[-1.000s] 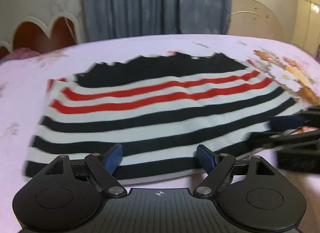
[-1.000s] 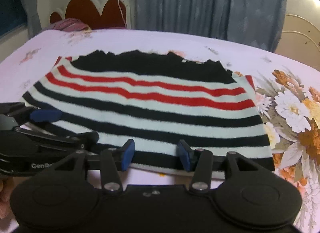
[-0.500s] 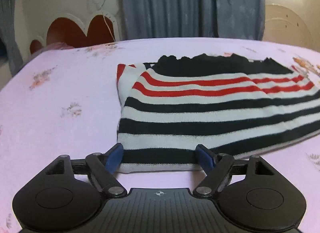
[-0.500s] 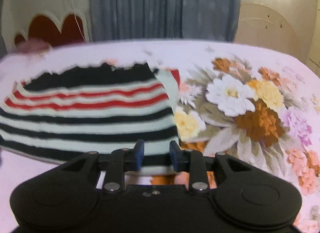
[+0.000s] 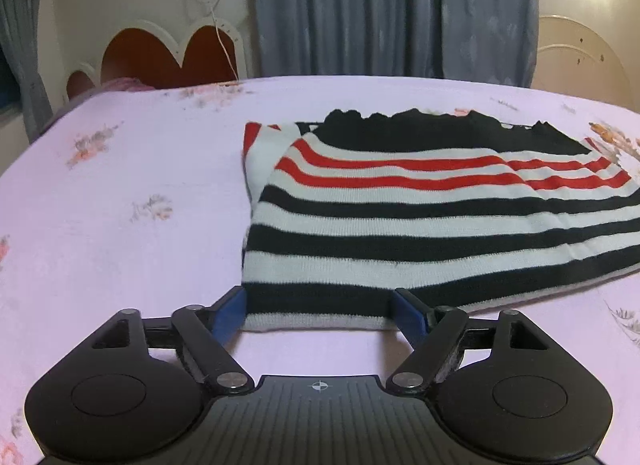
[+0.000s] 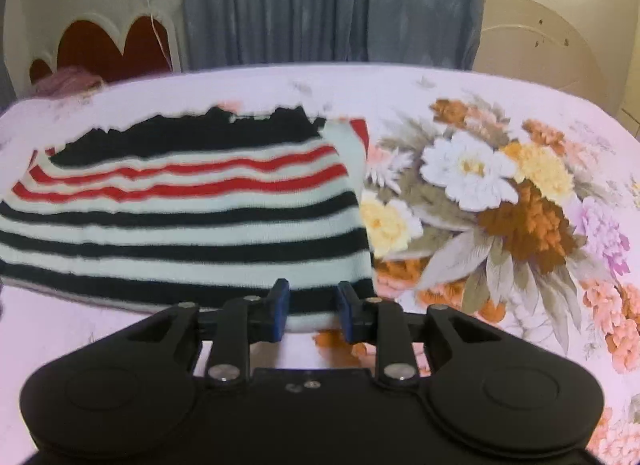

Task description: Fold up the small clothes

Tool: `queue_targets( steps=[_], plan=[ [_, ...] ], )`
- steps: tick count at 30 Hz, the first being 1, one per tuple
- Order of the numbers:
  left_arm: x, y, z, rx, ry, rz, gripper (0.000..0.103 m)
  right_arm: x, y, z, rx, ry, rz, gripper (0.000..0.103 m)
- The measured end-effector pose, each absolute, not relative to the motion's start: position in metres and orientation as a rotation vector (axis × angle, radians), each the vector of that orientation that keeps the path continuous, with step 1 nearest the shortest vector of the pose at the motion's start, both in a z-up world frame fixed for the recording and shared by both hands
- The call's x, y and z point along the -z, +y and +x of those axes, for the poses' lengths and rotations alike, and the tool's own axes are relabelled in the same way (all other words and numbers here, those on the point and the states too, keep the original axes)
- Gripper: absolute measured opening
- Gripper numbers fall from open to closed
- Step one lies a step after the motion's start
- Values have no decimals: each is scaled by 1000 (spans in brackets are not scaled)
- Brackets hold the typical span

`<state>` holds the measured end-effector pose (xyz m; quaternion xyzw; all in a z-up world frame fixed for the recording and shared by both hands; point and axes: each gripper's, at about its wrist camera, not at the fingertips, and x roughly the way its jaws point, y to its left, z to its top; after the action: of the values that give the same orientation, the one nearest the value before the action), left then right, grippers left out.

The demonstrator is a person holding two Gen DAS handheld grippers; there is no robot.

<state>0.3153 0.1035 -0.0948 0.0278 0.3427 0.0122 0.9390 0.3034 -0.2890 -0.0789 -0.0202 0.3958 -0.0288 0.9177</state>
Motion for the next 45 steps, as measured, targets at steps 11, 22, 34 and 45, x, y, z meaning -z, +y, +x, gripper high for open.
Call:
queue_targets(
  steps=[11,22,34,45],
  plan=[
    [99,109,312,-17,708,32,79,89,-291,304,55,848,-50,26],
    [84,149,268,-51,639,-394,83,57,-288,275,-33,744,-10,52],
    [127,156,299,-89,614,-805,70,61,-268,291,-116,751,81,14],
    [148,177,353,-80,609,-1005,17,55,-192,382,-234,766,-8,8]
  ],
)
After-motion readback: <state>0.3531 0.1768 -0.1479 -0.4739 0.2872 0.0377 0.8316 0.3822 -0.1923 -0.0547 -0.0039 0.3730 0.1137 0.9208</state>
